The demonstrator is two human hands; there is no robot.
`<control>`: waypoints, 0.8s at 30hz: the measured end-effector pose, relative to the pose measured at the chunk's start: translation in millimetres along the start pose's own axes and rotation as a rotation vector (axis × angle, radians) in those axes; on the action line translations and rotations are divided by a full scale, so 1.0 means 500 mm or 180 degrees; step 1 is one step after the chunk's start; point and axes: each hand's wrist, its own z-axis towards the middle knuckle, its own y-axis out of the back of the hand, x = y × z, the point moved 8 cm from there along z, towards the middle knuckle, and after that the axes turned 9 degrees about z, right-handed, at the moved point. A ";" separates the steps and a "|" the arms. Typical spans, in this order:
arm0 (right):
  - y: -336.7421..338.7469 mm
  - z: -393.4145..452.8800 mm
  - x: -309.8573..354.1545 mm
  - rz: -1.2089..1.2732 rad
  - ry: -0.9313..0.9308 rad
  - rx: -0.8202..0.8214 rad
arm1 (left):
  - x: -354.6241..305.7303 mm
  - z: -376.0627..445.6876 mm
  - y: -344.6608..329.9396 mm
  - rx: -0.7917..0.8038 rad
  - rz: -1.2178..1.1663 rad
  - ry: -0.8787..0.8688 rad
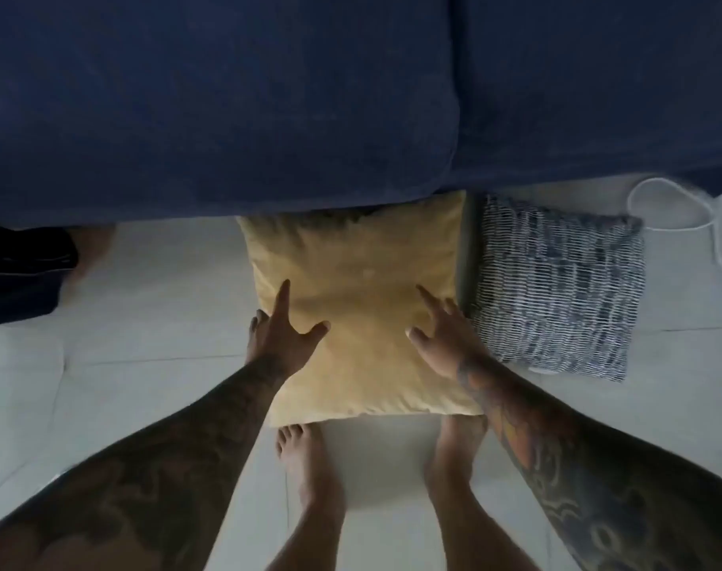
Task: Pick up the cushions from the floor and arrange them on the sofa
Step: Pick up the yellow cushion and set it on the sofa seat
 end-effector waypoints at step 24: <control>0.041 -0.034 0.030 0.0847 -0.0056 -0.0406 | -0.008 -0.073 0.065 -0.0443 -0.0530 -0.0220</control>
